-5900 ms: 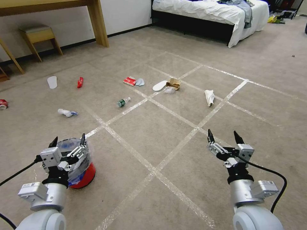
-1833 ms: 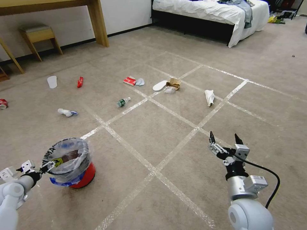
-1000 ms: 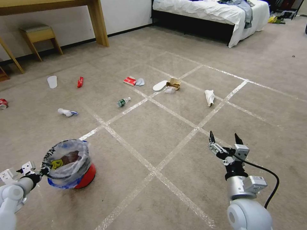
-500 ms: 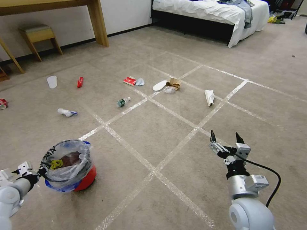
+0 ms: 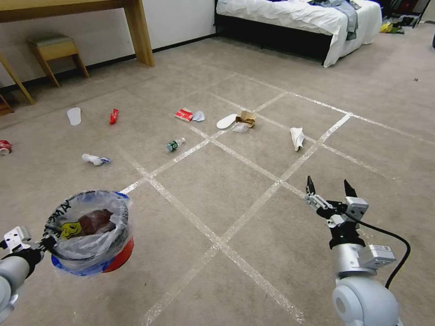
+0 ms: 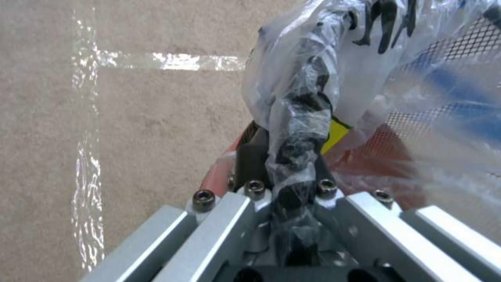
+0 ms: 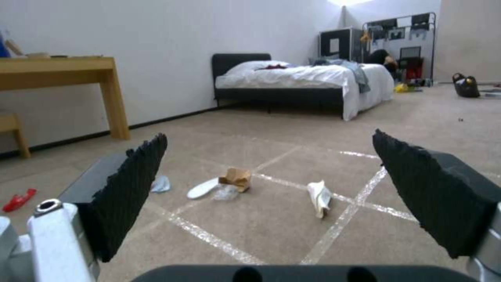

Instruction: Pick up the trash bin and place the garbage on the floor into it.

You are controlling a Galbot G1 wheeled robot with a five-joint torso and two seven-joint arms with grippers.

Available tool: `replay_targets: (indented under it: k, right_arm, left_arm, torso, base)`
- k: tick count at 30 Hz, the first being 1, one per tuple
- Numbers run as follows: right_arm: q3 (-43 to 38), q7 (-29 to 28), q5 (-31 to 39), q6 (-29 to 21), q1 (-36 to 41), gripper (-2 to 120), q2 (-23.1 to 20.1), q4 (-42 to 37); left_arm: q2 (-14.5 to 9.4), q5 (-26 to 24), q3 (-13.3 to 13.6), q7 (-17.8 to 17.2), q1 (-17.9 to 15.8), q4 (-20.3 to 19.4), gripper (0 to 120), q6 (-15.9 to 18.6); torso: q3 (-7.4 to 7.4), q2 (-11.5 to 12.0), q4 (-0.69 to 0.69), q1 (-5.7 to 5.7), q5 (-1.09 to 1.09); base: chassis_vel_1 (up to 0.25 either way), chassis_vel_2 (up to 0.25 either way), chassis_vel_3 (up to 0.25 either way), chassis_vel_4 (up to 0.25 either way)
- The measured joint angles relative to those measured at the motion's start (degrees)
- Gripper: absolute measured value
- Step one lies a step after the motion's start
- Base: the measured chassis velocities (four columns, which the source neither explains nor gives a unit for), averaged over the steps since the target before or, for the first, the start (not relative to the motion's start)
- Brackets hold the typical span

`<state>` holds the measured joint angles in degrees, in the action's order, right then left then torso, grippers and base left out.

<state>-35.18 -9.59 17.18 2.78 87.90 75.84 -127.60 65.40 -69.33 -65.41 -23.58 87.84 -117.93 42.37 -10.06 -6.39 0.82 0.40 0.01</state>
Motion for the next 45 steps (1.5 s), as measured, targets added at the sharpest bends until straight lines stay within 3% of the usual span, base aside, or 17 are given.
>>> replay_targets:
  k: [7, 29, 45]
  right_arm:
    - [0.0, 0.4, -0.6, 1.1, 0.9, 100, -0.5, 0.1]
    - [0.5, 3.1, 2.0, 1.1, -1.8, 100, -0.4, 3.4]
    - [1.3, 3.4, 2.1, 1.0, -2.8, 100, -0.5, 4.3]
  left_arm:
    - [1.8, 0.8, 0.3, 0.0, -0.4, 0.9, 1, 0.0]
    - [1.6, 1.7, 0.0, 0.0, -1.6, 3.2, 1, -0.2]
    - [1.9, 1.8, -0.3, 0.2, -1.9, 4.3, 1, -0.2]
  torso:
    - [0.00, 0.0, -0.01, 0.00, -0.01]
    - [0.00, 0.0, -0.01, -0.01, -0.01]
    - [-0.01, 0.0, -0.01, 0.00, -0.01]
  base:
    - [0.000, 0.000, 0.000, 0.000]
    - [0.000, 0.000, 0.000, 0.000]
    - [-0.124, 0.125, 0.123, -0.130]
